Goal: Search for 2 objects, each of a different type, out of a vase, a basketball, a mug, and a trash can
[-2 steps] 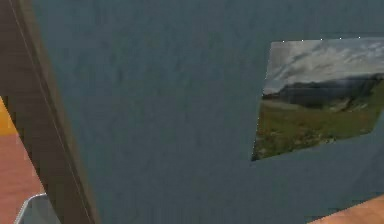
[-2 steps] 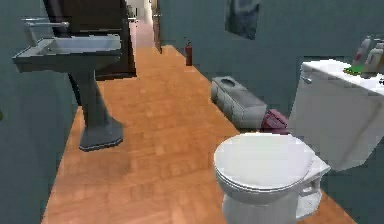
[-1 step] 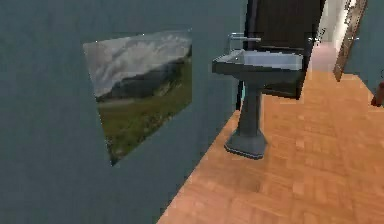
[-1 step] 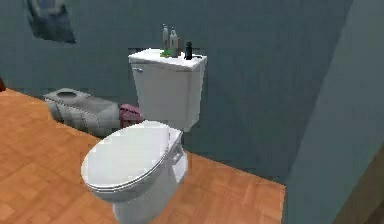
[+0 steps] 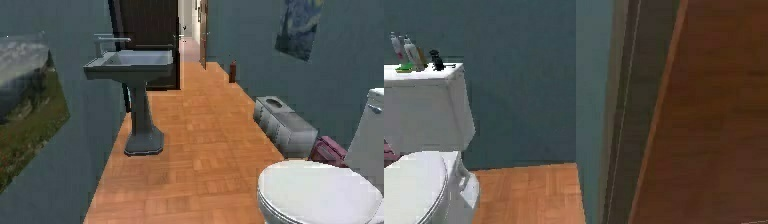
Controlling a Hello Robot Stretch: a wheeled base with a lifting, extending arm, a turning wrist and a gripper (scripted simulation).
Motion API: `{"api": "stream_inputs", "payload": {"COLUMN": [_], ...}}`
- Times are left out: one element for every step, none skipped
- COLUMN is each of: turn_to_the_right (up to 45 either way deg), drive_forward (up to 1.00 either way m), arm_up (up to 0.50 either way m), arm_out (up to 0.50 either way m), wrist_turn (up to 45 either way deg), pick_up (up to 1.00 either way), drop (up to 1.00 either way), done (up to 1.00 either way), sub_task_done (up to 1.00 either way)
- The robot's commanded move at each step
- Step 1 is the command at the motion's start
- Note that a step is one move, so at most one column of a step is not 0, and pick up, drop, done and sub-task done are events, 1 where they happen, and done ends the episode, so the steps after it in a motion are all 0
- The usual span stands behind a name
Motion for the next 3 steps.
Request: {"api": "stream_inputs", "payload": {"turn_to_the_right": [0.0,27.0,0.0], "drive_forward": [1.00,0.00,0.10], "arm_up": [0.00,0.00,0.00], "arm_out": [0.00,0.00,0.00], "wrist_turn": [0.0,0.0,0.0], "pick_up": [0.00,0.00,0.00], "drop": [0.00,0.00,0.00], "done": [0.00,0.00,0.00], "sub_task_done": [0.00,0.00,0.00]}}
